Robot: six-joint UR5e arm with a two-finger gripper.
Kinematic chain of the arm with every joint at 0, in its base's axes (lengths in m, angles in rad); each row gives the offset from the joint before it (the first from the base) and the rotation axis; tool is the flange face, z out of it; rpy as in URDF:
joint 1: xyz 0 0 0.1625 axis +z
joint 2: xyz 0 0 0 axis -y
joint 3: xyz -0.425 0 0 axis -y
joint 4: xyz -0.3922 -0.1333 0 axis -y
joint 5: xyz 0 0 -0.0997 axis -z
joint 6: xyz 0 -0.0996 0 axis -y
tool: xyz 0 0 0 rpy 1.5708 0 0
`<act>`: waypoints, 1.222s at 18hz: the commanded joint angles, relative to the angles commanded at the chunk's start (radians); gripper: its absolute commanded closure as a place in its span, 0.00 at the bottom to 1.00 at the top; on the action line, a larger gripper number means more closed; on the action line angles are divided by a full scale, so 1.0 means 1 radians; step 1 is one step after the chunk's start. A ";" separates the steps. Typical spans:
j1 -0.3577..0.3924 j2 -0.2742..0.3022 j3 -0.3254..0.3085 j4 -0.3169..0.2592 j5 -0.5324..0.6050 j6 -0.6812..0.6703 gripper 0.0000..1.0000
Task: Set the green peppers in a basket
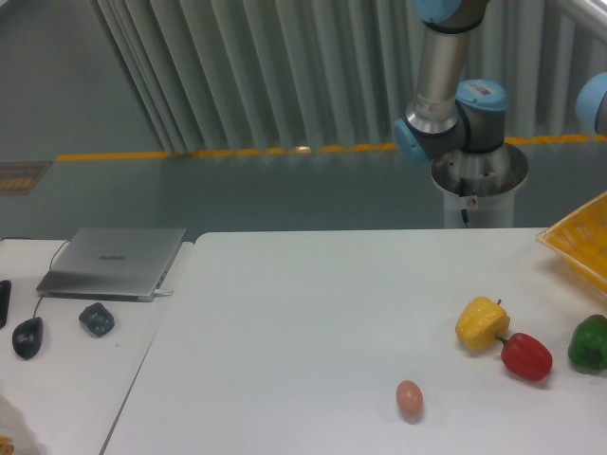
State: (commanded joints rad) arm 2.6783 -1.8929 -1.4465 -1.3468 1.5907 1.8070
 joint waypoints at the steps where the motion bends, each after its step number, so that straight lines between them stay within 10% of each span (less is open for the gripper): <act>1: 0.000 0.000 0.002 0.000 0.002 0.000 0.00; 22: -0.032 0.063 -0.123 0.123 0.014 -0.245 0.00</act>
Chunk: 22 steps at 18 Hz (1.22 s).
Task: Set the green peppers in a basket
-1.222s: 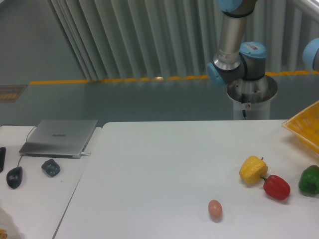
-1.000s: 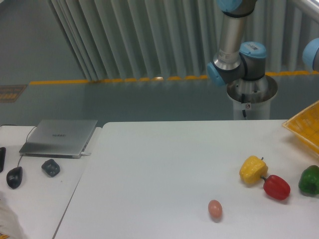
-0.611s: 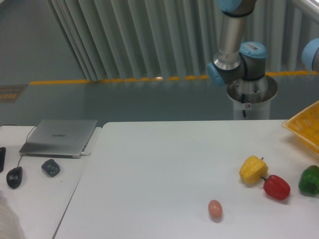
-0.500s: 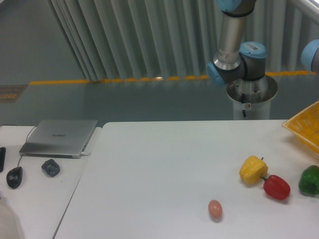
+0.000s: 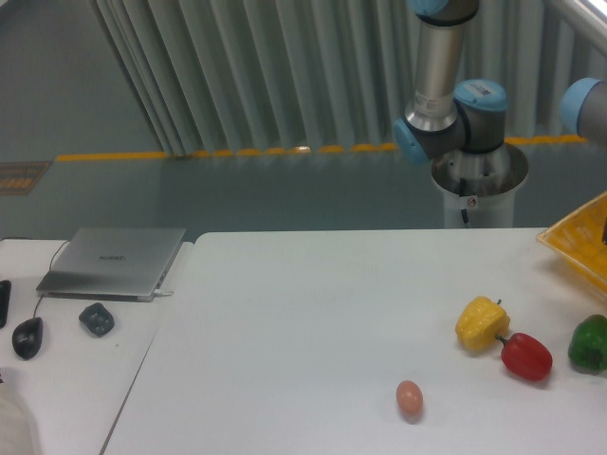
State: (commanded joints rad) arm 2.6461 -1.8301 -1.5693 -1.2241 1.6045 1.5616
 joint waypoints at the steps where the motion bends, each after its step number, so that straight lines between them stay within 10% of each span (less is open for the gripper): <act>1: -0.003 0.008 -0.003 0.000 -0.002 0.000 0.00; 11: -0.140 -0.015 -0.032 0.002 0.092 -0.240 0.00; 22: -0.058 -0.092 -0.028 0.052 0.058 -0.705 0.00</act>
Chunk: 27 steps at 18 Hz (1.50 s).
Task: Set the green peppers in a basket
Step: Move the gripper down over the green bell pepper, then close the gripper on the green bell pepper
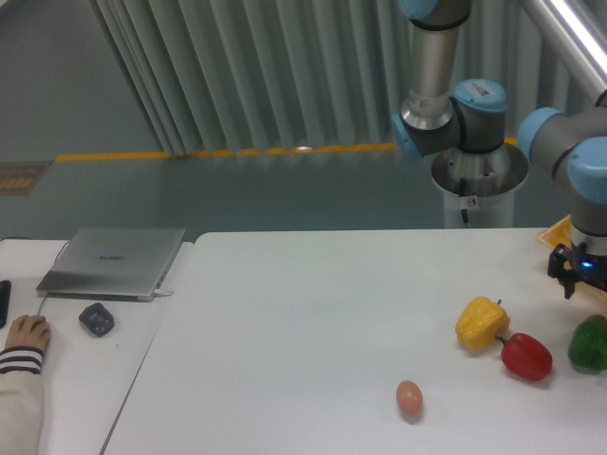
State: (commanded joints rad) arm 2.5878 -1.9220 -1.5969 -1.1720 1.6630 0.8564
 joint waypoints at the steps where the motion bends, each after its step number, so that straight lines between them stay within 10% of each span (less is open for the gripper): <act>1: 0.000 -0.003 0.000 0.000 -0.005 -0.037 0.00; 21: -0.026 -0.092 0.005 0.040 -0.006 -0.091 0.00; 27: -0.032 -0.091 0.014 0.045 -0.006 -0.089 0.67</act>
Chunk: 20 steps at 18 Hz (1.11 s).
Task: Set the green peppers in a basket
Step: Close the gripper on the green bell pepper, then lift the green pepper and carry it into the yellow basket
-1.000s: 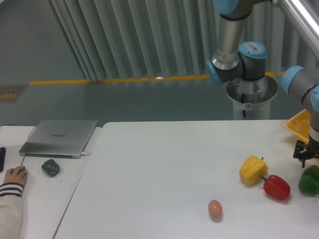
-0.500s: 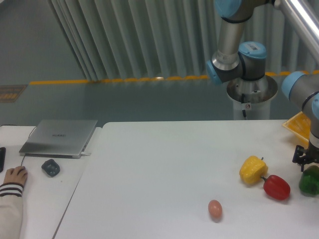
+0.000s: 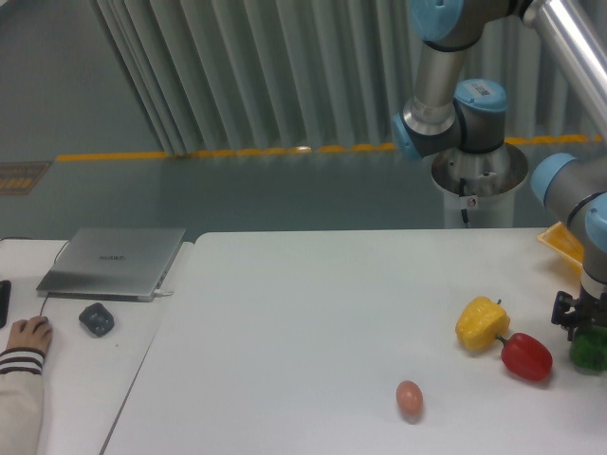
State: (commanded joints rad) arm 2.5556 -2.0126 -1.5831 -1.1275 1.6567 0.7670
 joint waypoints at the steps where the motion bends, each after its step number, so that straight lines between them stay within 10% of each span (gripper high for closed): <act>1: -0.002 0.003 0.000 0.002 0.000 0.000 0.72; 12: 0.008 0.156 0.000 -0.050 -0.043 0.063 0.78; 20: 0.185 0.267 -0.002 -0.192 -0.040 0.480 0.78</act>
State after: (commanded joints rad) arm 2.7410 -1.7457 -1.5846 -1.3191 1.6168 1.2466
